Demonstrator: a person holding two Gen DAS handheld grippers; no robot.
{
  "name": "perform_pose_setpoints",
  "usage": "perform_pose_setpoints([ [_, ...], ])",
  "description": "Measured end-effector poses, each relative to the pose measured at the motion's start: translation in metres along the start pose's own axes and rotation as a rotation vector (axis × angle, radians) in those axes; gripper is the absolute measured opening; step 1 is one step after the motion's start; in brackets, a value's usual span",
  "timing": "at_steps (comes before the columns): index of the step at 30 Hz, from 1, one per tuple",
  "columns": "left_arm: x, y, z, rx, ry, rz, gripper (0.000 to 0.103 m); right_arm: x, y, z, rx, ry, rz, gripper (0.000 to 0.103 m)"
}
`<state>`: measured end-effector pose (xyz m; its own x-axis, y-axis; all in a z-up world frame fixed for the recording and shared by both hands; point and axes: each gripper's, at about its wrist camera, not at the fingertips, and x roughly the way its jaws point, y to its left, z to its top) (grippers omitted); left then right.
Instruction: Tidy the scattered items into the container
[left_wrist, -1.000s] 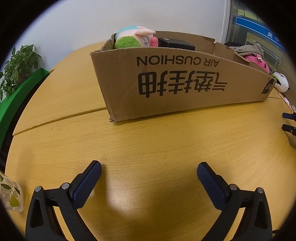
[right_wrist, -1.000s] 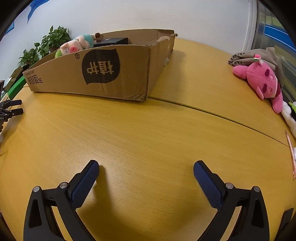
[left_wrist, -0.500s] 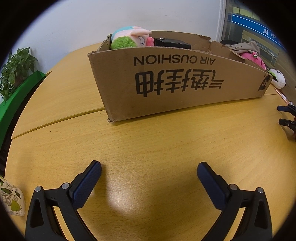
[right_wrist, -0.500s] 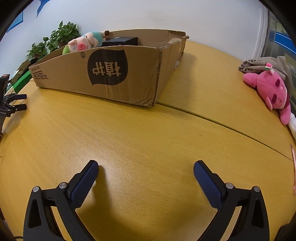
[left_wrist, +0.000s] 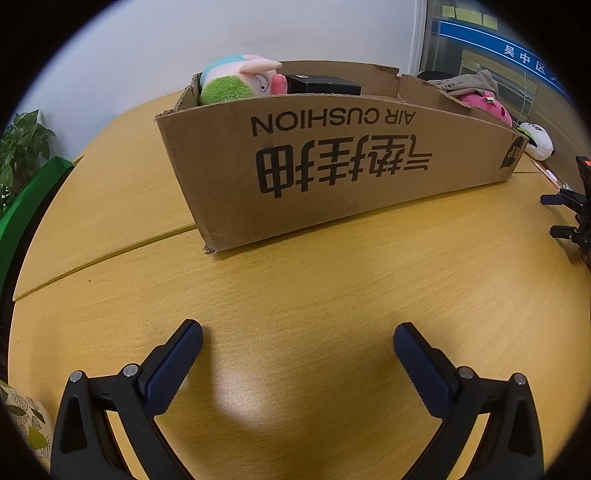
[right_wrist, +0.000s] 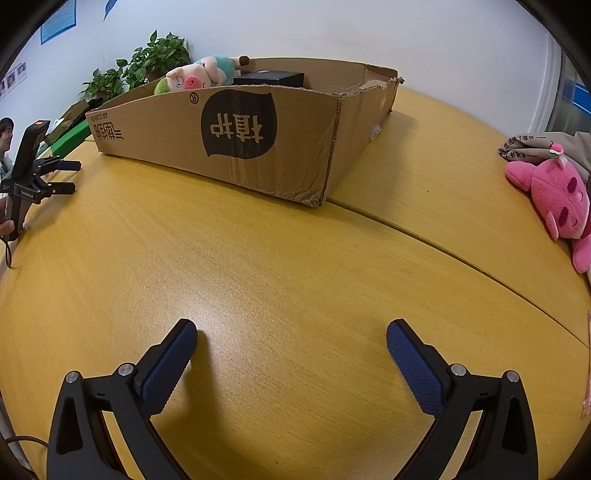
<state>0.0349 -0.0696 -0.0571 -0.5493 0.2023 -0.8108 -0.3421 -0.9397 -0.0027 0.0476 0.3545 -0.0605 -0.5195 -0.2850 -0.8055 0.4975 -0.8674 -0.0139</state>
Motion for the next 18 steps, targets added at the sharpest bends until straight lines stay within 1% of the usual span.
perform_pose_setpoints([
  [18, 0.0005, 0.0005, 0.0, 0.001, 0.0, -0.001, 0.103, 0.0003, -0.0008, -0.001, -0.001, -0.001, 0.001, 0.103],
])
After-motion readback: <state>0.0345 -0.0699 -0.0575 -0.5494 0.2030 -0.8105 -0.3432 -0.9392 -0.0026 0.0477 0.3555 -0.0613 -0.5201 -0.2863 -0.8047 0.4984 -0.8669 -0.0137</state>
